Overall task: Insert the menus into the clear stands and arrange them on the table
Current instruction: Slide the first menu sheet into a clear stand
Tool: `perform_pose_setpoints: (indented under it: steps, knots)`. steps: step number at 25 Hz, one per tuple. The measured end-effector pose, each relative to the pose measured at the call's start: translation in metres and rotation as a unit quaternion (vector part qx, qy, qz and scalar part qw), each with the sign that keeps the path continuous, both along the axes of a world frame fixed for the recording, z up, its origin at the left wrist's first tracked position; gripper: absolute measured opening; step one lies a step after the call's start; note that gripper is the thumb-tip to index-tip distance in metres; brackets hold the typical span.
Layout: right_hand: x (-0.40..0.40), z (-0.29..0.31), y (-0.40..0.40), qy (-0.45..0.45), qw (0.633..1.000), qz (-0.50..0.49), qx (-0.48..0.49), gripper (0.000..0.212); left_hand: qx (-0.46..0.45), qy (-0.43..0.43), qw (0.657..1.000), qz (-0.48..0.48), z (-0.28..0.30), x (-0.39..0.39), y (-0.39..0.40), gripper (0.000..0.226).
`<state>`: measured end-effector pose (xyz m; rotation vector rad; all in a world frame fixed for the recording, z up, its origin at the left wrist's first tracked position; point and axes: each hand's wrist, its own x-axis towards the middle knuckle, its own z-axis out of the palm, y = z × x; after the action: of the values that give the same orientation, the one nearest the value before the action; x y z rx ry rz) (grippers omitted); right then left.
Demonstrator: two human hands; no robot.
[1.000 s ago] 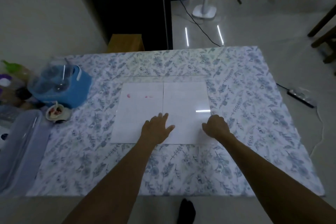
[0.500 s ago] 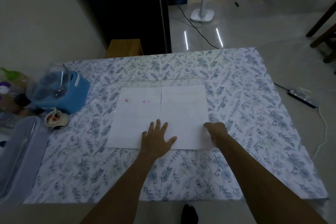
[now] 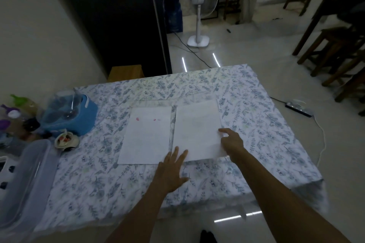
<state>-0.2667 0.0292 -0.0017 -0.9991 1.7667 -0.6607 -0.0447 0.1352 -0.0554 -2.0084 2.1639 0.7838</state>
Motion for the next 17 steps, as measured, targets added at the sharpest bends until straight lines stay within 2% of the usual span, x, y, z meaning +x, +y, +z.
perform_pose_setpoints:
  steps: [2, 5, 8, 10, 12, 17]
  knots:
    - [-0.008, 0.01, 0.012, 0.002, 1.0, -0.002, 0.008, 0.045, -0.069, 0.006, 0.997, -0.015, 0.015, 0.006, 0.009, 0.081]
    - [-0.019, 0.021, 0.031, -0.032, 0.997, 0.008, 0.07, 0.031, -0.2, 0.021, 0.978, -0.044, 0.037, 0.018, 0.02, 0.054]
    - [-0.027, 0.054, 0.05, -0.066, 0.995, -0.029, 0.075, 0.008, -0.283, 0.03, 0.954, -0.088, 0.067, 0.029, 0.022, 0.03]
    - [-0.036, 0.07, 0.055, -0.11, 0.99, -0.055, 0.069, 0.005, -0.303, 0.038, 0.948, -0.094, 0.095, 0.033, 0.017, 0.032]
    - [-0.043, 0.083, 0.053, -0.133, 0.988, -0.05, 0.056, 0.015, -0.299, 0.063, 0.948, -0.088, 0.118, 0.037, 0.006, 0.036]
    - [-0.04, 0.103, 0.034, -0.114, 0.993, -0.013, 0.013, 0.021, -0.278, 0.076, 0.955, -0.071, 0.147, 0.039, -0.029, 0.03]
